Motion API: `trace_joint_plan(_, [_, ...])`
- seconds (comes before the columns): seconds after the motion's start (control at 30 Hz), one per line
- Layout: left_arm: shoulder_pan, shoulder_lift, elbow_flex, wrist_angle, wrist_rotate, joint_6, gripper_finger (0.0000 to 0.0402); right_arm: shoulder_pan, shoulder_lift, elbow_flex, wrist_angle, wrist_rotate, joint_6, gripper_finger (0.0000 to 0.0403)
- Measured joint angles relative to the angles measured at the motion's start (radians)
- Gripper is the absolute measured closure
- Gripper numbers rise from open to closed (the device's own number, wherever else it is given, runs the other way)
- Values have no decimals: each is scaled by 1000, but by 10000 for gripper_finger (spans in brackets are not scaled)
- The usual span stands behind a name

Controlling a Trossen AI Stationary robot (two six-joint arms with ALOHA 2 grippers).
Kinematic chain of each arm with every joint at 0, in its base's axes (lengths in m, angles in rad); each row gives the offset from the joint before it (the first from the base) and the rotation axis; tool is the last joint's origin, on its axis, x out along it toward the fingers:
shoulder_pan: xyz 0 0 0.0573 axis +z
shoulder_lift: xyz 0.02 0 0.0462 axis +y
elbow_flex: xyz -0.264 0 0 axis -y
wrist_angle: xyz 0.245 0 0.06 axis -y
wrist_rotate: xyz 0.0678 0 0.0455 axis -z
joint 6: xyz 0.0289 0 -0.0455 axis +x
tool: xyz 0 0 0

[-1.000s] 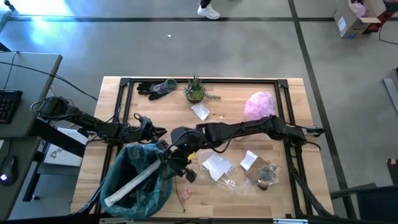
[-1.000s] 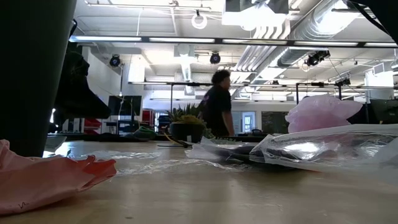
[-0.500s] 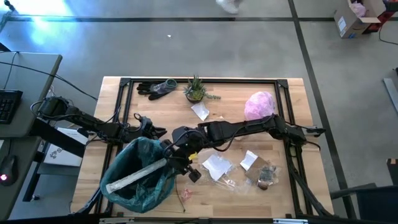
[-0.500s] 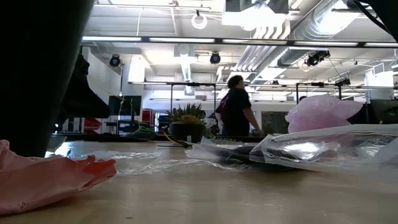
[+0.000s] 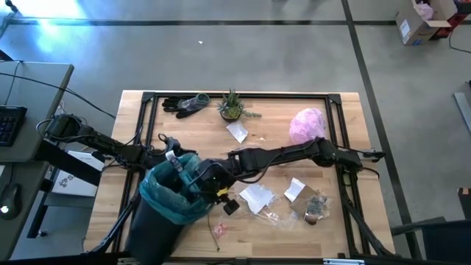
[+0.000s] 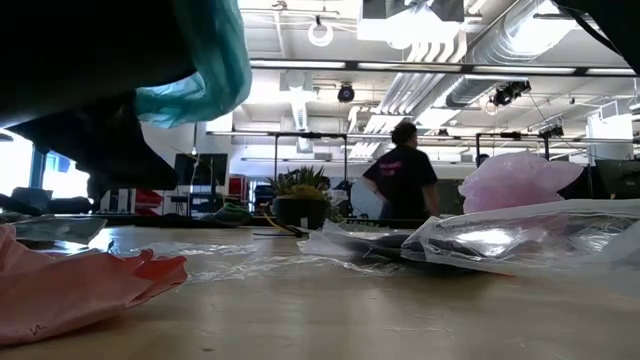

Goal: Place trash/remove bag and relplace
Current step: Move the trash bin into the center

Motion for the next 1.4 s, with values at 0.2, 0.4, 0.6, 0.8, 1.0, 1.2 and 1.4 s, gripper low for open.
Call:
trace_joint_plan(0.2, [0,0,0,7,-5,-1,334,2,0,1,-37,92,-34,401])
trace_joint_plan(0.4, [1,0,0,4,-5,-2,334,3,-4,3,-101,197,-72,401])
trace_joint_plan(0.6, [1,0,0,4,-5,-2,334,7,-23,3,-153,255,-82,401])
trace_joint_plan(0.8, [0,0,0,4,4,-2,334,9,-96,3,-205,337,-82,402])
trace_joint_plan(1.0, [0,0,0,-2,7,-2,334,1,-159,6,-320,393,-50,403])
trace_joint_plan(1.2, [-1,-1,0,30,30,-4,334,1,-164,7,-565,402,2,402])
trace_joint_plan(1.4, [0,-2,-1,60,22,1,334,-6,-184,10,-696,557,40,403])
